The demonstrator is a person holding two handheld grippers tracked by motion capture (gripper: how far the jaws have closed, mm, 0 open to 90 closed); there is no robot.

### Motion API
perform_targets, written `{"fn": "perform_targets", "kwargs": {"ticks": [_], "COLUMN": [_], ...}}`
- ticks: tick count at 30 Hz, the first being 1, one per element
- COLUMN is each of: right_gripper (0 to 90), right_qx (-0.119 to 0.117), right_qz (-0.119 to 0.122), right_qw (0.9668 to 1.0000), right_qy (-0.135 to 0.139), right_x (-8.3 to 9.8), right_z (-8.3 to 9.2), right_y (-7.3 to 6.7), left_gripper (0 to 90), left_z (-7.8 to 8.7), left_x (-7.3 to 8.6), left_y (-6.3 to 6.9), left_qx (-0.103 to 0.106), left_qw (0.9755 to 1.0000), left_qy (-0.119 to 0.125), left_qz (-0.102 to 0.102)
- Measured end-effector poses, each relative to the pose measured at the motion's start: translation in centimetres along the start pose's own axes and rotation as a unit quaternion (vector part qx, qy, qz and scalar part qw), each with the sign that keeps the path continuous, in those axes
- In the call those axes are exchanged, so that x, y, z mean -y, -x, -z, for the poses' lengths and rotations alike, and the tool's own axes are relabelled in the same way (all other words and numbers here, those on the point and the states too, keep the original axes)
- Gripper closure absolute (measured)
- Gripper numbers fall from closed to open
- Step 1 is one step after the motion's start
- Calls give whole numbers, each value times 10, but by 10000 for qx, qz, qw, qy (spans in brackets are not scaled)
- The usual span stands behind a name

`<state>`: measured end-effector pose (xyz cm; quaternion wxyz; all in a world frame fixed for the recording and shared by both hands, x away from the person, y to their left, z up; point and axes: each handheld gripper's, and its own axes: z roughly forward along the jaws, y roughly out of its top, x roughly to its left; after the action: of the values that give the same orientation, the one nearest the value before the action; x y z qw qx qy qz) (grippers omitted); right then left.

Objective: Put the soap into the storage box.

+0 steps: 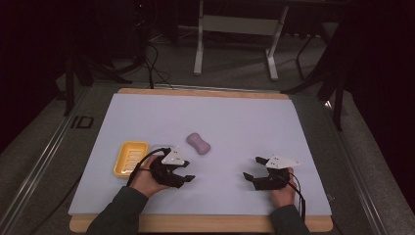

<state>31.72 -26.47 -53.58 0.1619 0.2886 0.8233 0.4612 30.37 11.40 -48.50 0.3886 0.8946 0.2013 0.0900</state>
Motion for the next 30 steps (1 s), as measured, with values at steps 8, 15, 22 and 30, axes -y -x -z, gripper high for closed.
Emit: {"fn": "perform_targets", "kwargs": {"ticks": [8,15,22,30], "right_gripper": [182,182,183,182], "right_qx": [-2,-12,-8,-6], "right_qz": [-6,-7,11,13], "right_qw": [10000,10000,10000,10000], "right_qy": [25,26,21,2], "right_x": [0,0,0,0], "right_z": [0,0,0,0], "right_y": [0,0,0,0], "left_gripper": [470,563,628,718], "left_z": [3,-1,-8,-14], "left_x": [-10,-16,-18,-20], "left_y": [-12,-17,-19,-25], "left_qx": [-69,-38,-104,-47], "left_qw": [9999,9993,9988,9986], "left_qy": [-66,-257,-366,-435], "left_qz": [-68,-254,-320,-301]}}
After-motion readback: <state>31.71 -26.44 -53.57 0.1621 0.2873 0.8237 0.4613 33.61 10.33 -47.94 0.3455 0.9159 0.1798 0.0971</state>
